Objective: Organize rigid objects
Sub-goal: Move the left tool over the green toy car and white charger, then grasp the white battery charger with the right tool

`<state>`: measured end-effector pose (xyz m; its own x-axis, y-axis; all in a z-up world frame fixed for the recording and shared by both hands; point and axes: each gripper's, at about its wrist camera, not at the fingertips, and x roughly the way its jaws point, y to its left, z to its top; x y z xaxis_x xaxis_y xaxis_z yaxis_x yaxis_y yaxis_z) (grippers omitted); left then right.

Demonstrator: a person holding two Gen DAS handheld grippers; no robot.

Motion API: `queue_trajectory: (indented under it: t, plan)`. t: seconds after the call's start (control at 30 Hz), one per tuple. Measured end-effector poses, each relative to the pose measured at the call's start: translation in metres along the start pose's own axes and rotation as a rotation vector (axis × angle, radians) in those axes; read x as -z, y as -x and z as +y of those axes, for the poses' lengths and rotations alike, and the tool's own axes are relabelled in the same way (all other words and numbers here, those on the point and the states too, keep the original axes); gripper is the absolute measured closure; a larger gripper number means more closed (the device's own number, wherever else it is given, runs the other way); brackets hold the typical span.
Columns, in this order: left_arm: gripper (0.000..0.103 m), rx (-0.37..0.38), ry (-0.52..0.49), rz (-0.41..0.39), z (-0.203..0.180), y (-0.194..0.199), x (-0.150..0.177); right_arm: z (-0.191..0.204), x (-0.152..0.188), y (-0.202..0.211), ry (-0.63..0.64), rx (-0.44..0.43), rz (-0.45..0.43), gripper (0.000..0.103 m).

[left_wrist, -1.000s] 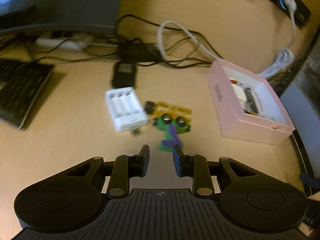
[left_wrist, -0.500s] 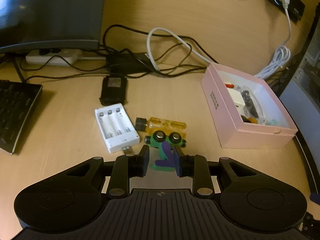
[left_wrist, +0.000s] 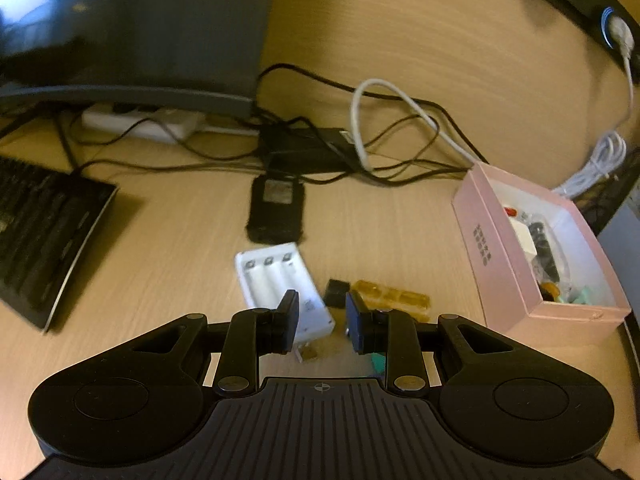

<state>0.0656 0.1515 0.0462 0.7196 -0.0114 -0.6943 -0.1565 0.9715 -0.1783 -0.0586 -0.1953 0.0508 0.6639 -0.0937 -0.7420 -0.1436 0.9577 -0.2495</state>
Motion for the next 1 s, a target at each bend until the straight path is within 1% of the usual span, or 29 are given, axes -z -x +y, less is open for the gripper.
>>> queue_trajectory:
  t: [0.07, 0.17, 0.27, 0.3, 0.47, 0.57, 0.67, 0.9, 0.97, 1.0]
  plan:
    - [0.075, -0.004, -0.019, 0.011, -0.003, -0.009, -0.002, -0.002, 0.002, 0.000, -0.004, 0.008, 0.009, 0.046]
    - [0.075, -0.047, -0.040, 0.027, -0.004, -0.023, -0.006, -0.004, 0.005, 0.000, -0.008, 0.020, 0.019, 0.046]
    - [0.075, -0.057, -0.025, 0.049, 0.003, -0.033, -0.006, -0.007, 0.010, 0.001, -0.018, 0.035, 0.027, 0.046]
    - [0.072, -0.054, -0.020, 0.056, 0.005, -0.035, -0.005, -0.008, 0.011, 0.001, -0.023, 0.040, 0.032, 0.046]
    - [0.072, -0.011, -0.013, 0.056, 0.012, -0.026, 0.006, -0.014, 0.014, -0.001, -0.064, 0.042, 0.054, 0.046]
    - [0.072, 0.010, -0.001, 0.059, 0.017, -0.012, 0.018, -0.013, 0.011, -0.003, -0.079, 0.012, 0.054, 0.046]
    - [0.072, 0.025, -0.010, 0.068, 0.021, 0.004, 0.032, -0.004, 0.006, -0.007, -0.057, -0.031, 0.045, 0.046]
    - [0.072, 0.066, -0.074, 0.103, 0.022, 0.047, 0.070, 0.034, -0.015, -0.012, 0.058, -0.156, -0.002, 0.046]
    - [0.072, 0.080, -0.063, 0.118, 0.024, 0.056, 0.076, 0.043, -0.023, -0.012, 0.084, -0.189, -0.021, 0.046]
    - [0.072, 0.089, -0.045, 0.109, 0.027, 0.061, 0.077, 0.047, -0.028, -0.013, 0.098, -0.212, -0.031, 0.046]
